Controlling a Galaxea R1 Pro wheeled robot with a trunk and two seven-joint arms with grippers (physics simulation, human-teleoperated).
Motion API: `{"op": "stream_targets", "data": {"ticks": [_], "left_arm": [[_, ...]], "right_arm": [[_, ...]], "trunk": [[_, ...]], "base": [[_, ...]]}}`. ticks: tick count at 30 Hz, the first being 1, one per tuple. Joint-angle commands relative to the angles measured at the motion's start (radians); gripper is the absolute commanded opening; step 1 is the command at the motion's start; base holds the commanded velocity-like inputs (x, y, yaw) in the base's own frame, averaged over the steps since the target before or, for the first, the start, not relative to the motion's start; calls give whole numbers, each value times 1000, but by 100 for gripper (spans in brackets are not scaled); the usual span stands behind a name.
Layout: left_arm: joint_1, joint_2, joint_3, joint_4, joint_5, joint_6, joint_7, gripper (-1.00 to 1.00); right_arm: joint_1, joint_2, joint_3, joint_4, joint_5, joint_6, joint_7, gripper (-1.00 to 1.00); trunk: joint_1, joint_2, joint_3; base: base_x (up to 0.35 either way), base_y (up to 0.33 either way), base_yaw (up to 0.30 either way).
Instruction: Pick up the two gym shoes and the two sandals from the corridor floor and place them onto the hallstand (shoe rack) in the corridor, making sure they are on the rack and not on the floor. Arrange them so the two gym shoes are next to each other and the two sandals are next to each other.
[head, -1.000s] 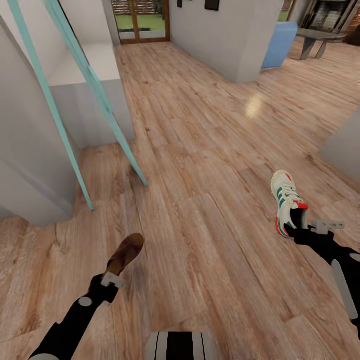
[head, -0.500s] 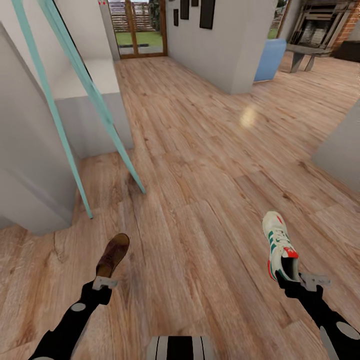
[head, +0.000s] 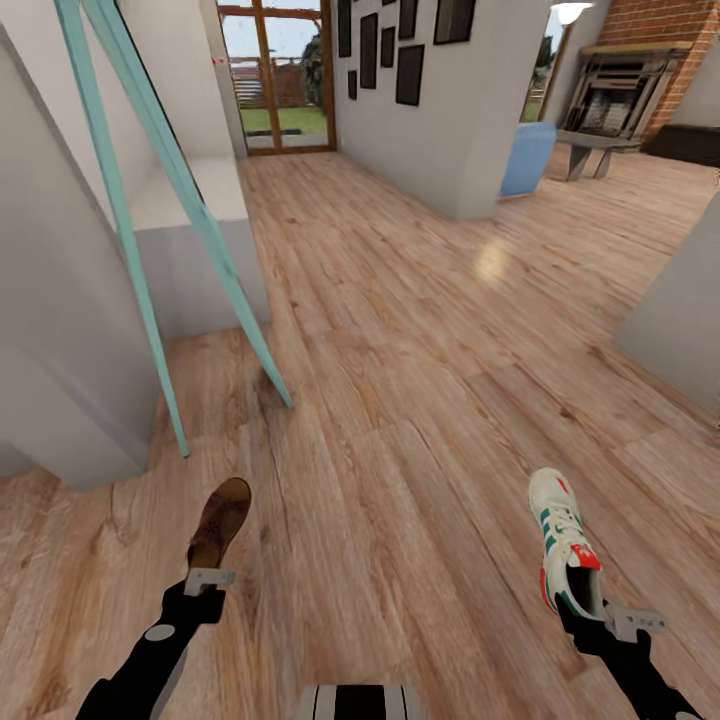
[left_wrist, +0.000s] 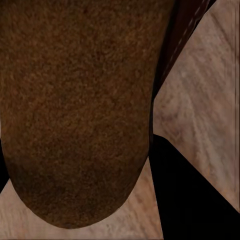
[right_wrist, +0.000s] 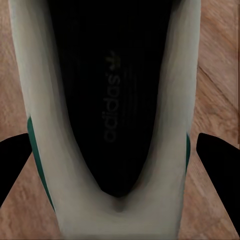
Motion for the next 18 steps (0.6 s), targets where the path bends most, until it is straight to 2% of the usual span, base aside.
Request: {"op": "stream_targets", "data": {"ticks": [1, 3, 10, 11, 18], "left_arm": [[0, -3, 5, 0, -13, 1, -3, -100], [0, -11, 5, 3, -13, -3, -3, -100], [0, -17, 8, 50, -12, -61, -2, -100], [0, -20, 9, 74, -11, -95, 0, -100], [0, -21, 8, 86, -11, -99, 0, -100]], "right_arm": [[1, 1, -2, 10, -9, -12, 9, -100], [3, 3, -1, 48, -9, -47, 9, -100], [6, 3, -2, 137, -11, -74, 16, -100], [7, 3, -2, 197, -10, -134, 16, -100], [7, 4, -2, 235, -11, -147, 13, -100]], "trunk": [[-1, 0, 5], [-1, 1, 16], [-5, 2, 54], [-5, 2, 59], [-8, 4, 98]], "base": [[0, 0, 0], [0, 0, 0], [0, 0, 0], [0, 0, 0], [0, 0, 0]]}}
